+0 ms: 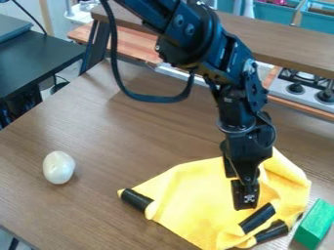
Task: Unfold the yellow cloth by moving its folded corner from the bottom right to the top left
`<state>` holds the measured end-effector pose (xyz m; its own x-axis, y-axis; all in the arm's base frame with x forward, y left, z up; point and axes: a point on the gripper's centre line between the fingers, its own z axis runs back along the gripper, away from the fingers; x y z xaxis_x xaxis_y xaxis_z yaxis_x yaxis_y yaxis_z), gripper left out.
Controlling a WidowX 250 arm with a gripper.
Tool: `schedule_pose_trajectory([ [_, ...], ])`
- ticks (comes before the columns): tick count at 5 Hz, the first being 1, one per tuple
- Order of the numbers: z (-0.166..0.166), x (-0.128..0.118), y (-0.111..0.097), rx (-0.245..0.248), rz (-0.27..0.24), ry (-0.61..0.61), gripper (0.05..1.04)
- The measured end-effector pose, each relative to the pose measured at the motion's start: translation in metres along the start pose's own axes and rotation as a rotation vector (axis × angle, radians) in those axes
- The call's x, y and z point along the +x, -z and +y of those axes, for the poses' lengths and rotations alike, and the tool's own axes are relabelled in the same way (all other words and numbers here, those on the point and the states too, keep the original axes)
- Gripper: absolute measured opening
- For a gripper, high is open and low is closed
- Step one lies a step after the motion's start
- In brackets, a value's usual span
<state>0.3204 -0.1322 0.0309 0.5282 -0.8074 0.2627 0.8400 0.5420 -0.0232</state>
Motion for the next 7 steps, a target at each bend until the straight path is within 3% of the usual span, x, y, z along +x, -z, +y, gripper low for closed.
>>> schedule_pose_trajectory([
  [1,-0.002,-0.005,0.008,-0.015,0.019,-0.013,0.999],
  [5,-0.020,0.013,0.028,0.025,-0.041,-0.057,0.999],
  [6,-0.027,0.013,0.038,0.016,-0.026,-0.047,0.984],
  [7,-0.029,0.015,0.047,0.011,0.007,-0.027,0.877],
])
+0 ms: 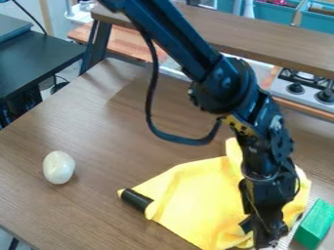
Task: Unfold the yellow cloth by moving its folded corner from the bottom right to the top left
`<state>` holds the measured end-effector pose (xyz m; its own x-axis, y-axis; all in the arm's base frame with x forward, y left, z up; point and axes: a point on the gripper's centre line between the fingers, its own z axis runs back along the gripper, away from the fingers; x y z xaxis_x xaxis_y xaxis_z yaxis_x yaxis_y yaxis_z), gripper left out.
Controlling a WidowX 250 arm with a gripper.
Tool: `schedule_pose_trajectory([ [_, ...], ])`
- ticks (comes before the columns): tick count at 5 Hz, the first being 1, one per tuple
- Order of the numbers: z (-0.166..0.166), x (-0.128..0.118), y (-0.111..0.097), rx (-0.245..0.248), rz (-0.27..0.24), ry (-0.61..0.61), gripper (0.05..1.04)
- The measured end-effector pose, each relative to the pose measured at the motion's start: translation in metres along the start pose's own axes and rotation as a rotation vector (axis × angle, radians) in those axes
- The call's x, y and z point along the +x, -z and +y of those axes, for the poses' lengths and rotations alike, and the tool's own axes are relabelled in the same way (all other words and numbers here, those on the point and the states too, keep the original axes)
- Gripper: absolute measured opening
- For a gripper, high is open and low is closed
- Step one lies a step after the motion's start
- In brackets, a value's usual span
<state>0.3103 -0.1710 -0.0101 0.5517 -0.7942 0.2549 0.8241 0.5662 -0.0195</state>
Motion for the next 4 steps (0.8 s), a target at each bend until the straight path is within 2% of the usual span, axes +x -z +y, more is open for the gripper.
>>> schedule_pose_trajectory([
  [1,-0.0035,0.0032,0.0103,-0.009,0.040,0.016,0.583],
  [2,-0.0028,0.0066,0.0096,-0.006,0.044,0.041,0.288],
  [3,-0.0045,0.0061,0.0096,-0.018,0.047,0.066,0.126],
  [4,-0.0050,0.0049,0.0086,-0.052,0.037,0.079,0.076],
])
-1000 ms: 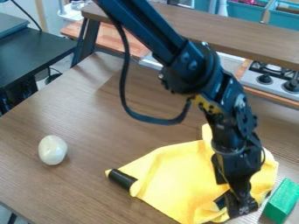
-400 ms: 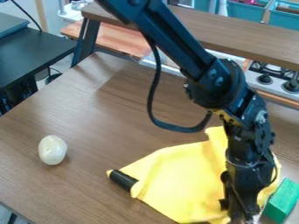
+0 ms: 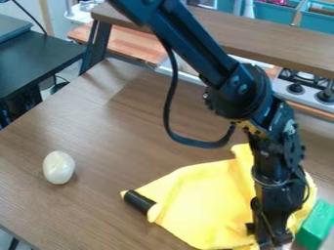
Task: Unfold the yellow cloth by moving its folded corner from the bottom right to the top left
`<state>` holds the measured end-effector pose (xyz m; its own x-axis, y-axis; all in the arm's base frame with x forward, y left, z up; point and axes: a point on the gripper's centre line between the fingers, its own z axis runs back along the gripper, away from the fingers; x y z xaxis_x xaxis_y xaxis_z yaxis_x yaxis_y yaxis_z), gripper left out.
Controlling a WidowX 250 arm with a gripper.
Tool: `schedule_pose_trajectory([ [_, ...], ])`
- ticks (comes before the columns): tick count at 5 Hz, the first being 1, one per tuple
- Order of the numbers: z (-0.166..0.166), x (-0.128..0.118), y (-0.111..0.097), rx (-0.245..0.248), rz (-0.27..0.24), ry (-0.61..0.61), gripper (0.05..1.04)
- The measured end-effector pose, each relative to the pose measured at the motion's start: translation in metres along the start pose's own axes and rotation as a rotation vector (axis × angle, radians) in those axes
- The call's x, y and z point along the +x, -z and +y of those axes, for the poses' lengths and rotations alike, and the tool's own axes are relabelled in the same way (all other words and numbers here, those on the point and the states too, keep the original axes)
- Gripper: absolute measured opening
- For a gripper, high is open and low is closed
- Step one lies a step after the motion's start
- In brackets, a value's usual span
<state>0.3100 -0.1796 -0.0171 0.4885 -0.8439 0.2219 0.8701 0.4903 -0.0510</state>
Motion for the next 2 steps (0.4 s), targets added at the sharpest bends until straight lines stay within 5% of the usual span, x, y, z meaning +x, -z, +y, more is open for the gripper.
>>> schedule_pose_trajectory([
  [2,0.012,-0.006,-0.023,-0.047,-0.053,-0.031,0.074],
])
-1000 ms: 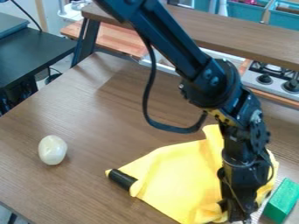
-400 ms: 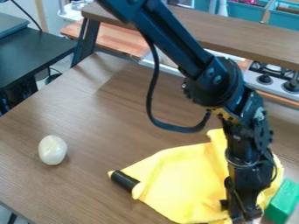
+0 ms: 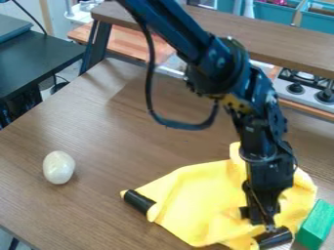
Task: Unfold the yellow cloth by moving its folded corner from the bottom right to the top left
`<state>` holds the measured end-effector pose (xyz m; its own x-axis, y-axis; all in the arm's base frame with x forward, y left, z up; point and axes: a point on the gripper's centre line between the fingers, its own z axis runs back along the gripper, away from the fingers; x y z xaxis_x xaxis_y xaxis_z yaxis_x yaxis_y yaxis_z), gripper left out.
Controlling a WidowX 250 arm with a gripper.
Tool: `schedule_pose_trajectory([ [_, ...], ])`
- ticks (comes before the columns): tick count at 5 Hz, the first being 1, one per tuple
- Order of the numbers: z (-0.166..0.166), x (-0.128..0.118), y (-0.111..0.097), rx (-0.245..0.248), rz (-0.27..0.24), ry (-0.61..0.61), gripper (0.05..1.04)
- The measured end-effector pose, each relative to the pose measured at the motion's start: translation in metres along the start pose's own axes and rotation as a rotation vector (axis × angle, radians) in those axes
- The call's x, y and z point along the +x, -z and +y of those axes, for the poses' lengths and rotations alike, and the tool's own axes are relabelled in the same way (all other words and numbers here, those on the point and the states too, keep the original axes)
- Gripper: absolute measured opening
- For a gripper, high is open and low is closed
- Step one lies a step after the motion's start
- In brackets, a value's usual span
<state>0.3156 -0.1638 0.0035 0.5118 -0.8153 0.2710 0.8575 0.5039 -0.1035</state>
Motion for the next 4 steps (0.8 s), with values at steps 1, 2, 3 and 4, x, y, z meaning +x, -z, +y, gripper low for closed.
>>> schedule_pose_trajectory([
  [1,0.009,-0.004,-0.017,-0.016,-0.037,-0.031,0.074],
  [2,0.019,-0.011,-0.040,-0.017,-0.054,-0.052,0.074],
  [3,0.025,-0.025,-0.048,-0.048,-0.014,-0.088,0.074],
  [4,0.037,-0.039,-0.069,-0.065,0.059,-0.140,0.074],
])
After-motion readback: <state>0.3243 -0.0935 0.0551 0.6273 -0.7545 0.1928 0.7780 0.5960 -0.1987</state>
